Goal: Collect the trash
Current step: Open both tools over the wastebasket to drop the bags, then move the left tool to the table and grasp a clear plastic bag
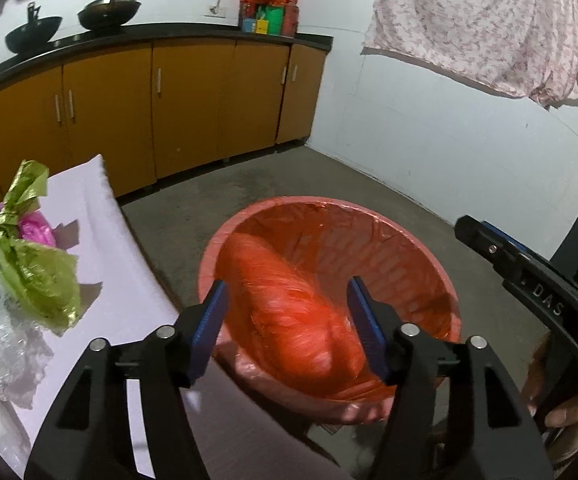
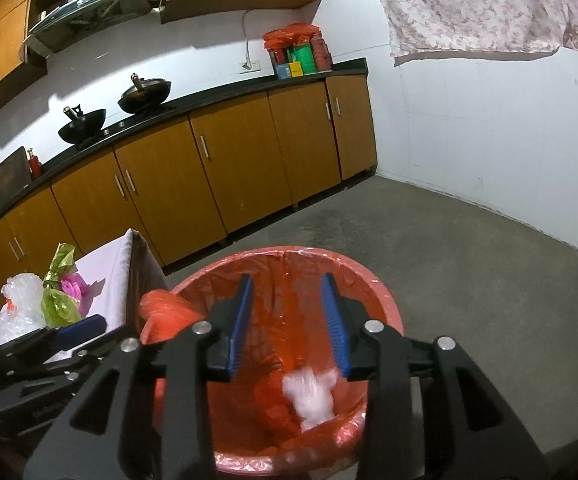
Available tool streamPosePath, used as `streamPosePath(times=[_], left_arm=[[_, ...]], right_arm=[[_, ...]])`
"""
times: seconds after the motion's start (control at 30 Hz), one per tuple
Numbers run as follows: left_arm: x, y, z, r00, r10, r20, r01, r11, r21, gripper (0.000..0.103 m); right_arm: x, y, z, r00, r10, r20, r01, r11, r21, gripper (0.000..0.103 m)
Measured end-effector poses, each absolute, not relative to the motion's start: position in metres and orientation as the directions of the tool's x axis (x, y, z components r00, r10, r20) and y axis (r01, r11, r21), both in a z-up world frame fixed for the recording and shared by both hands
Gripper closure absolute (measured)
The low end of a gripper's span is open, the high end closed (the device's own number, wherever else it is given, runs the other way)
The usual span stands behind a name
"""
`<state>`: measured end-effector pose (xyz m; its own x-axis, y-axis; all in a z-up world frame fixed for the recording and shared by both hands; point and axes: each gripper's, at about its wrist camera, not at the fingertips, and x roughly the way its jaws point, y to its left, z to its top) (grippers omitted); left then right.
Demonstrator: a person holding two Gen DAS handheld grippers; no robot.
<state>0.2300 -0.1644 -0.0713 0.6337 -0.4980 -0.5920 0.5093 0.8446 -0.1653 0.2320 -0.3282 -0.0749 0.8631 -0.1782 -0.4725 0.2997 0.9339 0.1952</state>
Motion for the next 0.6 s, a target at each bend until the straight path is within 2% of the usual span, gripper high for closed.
streamPosePath(times=[0.13, 0.33, 0.6], left_arm=[[0.227, -0.155, -0.067, 0.651, -0.485, -0.583, 0.489, 0.856, -0.167, 0.036], [0.217, -0.132, -0.060, 0.698, -0.441, -0.564, 0.439, 0.886, -0.150, 0.030], [0.191, -0.072, -0.053, 0.785, -0.314, -0.535, 0.307, 0.946, -0.105, 0.025]], right_arm=[[0.229, -0.321, -0.073, 0.865, -0.186, -0.467, 0.298, 0.938, 0.179, 0.054], [0.225, -0.308, -0.069, 0.872, -0.168, -0.460, 0.274, 0.946, 0.175, 0.049], [0.219, -0.279, -0.066, 0.879, -0.101, -0.466, 0.210, 0.960, 0.188, 0.042]])
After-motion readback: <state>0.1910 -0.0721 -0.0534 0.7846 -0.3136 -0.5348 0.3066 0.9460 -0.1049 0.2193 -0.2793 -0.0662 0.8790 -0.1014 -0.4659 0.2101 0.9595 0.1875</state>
